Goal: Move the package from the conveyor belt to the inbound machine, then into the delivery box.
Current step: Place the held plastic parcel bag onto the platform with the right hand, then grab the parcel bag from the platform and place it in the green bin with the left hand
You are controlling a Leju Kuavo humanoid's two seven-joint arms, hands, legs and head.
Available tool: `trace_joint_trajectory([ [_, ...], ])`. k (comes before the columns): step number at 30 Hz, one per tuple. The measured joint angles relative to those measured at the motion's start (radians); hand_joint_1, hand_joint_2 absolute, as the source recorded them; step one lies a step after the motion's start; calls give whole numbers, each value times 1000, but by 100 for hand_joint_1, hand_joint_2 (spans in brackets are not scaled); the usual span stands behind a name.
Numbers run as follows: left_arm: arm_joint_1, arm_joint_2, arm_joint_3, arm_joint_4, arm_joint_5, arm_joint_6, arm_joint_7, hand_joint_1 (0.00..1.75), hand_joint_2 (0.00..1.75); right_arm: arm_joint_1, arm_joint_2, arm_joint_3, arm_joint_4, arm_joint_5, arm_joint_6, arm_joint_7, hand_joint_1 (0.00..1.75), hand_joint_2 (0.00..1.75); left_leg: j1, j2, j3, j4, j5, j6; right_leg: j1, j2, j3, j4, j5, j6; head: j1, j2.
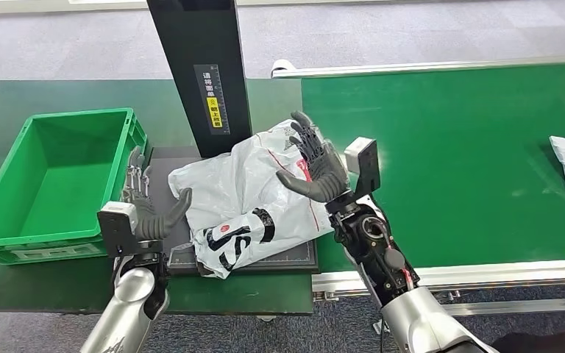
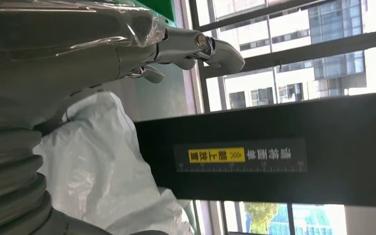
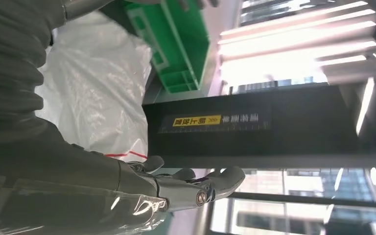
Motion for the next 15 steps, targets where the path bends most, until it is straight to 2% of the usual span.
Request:
trace_joint_trajectory([
  [3,-8,-13,-14,4,-24,-4,21,0,175,-12,21,-70,52,-170,87,106,0,175,0,0,0,0,0,0,0,0,0,0,0,0,0,0],
  [5,-14,-18,-26,7,-46,-28,46,0,175,-13,33,-99,75,-245,102,148,0,175,0,0,-1,0,0,0,0,0,0,0,0,0,0,0],
  [6,-16,-18,-33,9,-62,-52,66,0,175,-14,38,-106,81,-259,75,144,0,175,0,0,-1,0,0,0,0,0,0,0,0,0,0,0],
  [10,-13,-18,-64,12,-144,-158,127,0,175,-14,44,-112,73,-240,-133,57,0,175,0,0,-1,0,0,0,0,0,-1,0,0,0,0,0],
  [15,-11,-27,-121,17,-205,-249,162,0,175,-3,33,-110,23,-217,-222,31,0,175,0,0,-1,0,0,0,0,0,-1,0,0,0,0,0],
])
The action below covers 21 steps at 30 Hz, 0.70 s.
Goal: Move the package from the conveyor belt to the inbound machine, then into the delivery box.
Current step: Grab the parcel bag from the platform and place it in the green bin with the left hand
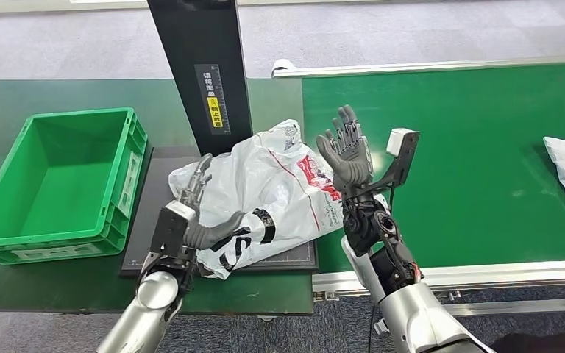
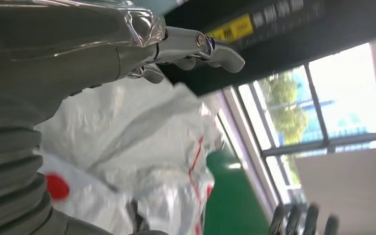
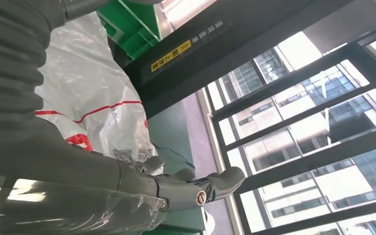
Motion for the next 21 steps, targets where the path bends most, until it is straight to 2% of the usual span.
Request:
trace_joint_trajectory([
  [7,-33,-28,-169,101,-340,-66,160,0,175,20,-3,1,-60,58,-81,-16,0,175,0,0,0,0,0,0,0,0,0,0,0,0,0,0],
  [12,-64,-35,-241,195,-485,-80,204,0,175,38,-8,1,-90,98,-91,-15,0,175,0,0,0,0,0,0,0,0,0,0,0,0,0,0],
  [17,-101,-52,-285,285,-675,-1,332,0,175,48,-10,2,-99,126,-77,-18,0,175,0,0,0,0,0,0,0,0,0,0,0,0,0,0],
  [20,-115,-66,-296,330,-742,57,372,27,175,56,-11,2,-107,137,-75,-21,0,175,0,0,0,0,0,0,0,0,0,0,0,0,0,0],
  [21,-118,-69,-297,340,-750,70,377,71,175,59,-12,2,-110,140,-75,-21,0,175,0,0,0,0,0,0,0,0,0,0,0,0,0,0],
])
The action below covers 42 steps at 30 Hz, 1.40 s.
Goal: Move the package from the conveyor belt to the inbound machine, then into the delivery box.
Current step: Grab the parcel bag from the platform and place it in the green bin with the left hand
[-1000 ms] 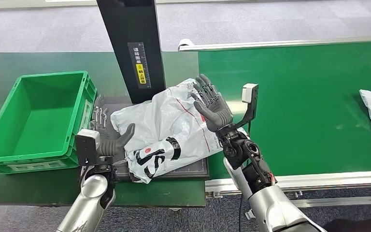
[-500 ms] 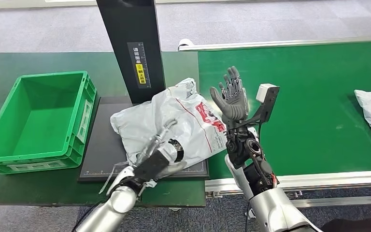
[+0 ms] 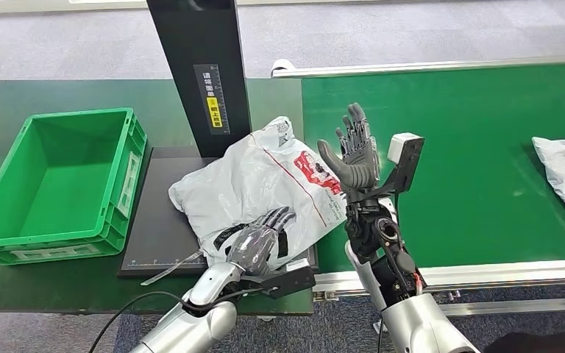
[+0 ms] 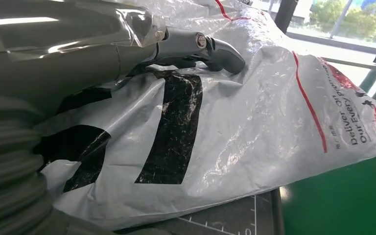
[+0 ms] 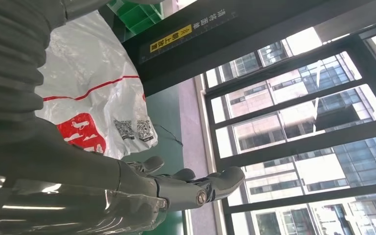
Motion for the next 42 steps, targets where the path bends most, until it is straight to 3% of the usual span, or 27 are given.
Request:
trace_joint_trajectory([
  [3,-2,-5,3,12,-9,36,8,175,175,6,-1,0,-7,10,0,0,0,175,0,0,0,0,0,0,0,0,0,0,0,0,0,0],
  [22,0,-8,80,8,7,73,-3,175,175,-17,-16,45,67,166,116,75,0,175,0,0,0,0,0,0,0,0,0,0,0,0,0,0],
  [30,15,-6,153,-27,68,227,-56,175,175,-48,-34,91,141,269,96,133,0,175,0,0,0,0,0,0,0,0,0,0,0,0,0,0],
  [36,31,5,233,-123,110,446,-164,175,175,-60,-34,93,169,272,98,133,0,175,0,0,-1,0,0,0,0,0,0,0,0,0,0,0],
  [42,44,8,322,-224,38,479,-243,175,175,-76,-29,96,181,264,105,132,0,175,0,0,0,0,0,0,0,0,0,0,0,0,0,0],
])
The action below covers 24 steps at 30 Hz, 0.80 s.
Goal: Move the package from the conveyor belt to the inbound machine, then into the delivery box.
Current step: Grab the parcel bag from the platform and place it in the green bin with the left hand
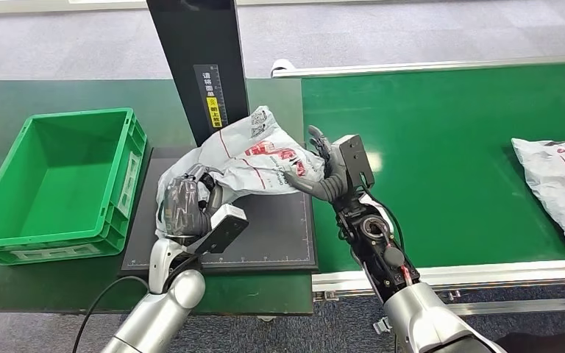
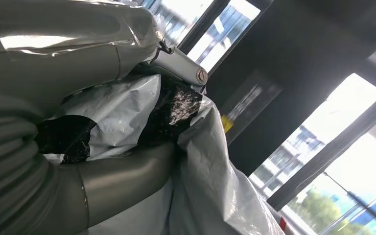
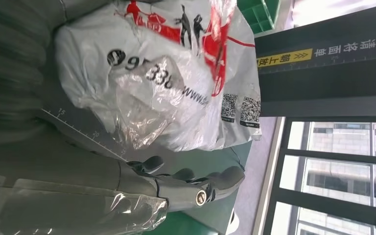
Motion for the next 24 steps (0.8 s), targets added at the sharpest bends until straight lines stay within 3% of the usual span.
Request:
trace_joint_trajectory([
  [5,23,-46,163,-104,-230,0,-120,175,175,-6,0,10,7,-17,13,-8,0,175,0,1,0,0,0,0,0,0,-1,0,0,0,0,0],
  [10,32,-82,297,-177,-292,0,-147,175,175,-9,0,24,11,-22,16,-16,0,175,0,0,0,0,0,0,0,0,-1,0,0,0,0,0],
  [20,36,-101,379,-232,-304,0,-151,175,175,-9,-12,26,20,-23,15,-17,0,175,0,0,0,0,0,0,0,0,0,0,0,0,0,0],
  [24,33,-112,438,-261,-359,0,-192,175,175,-7,-17,27,20,-27,18,-20,0,175,0,0,0,0,0,0,0,0,-1,0,0,0,0,0],
])
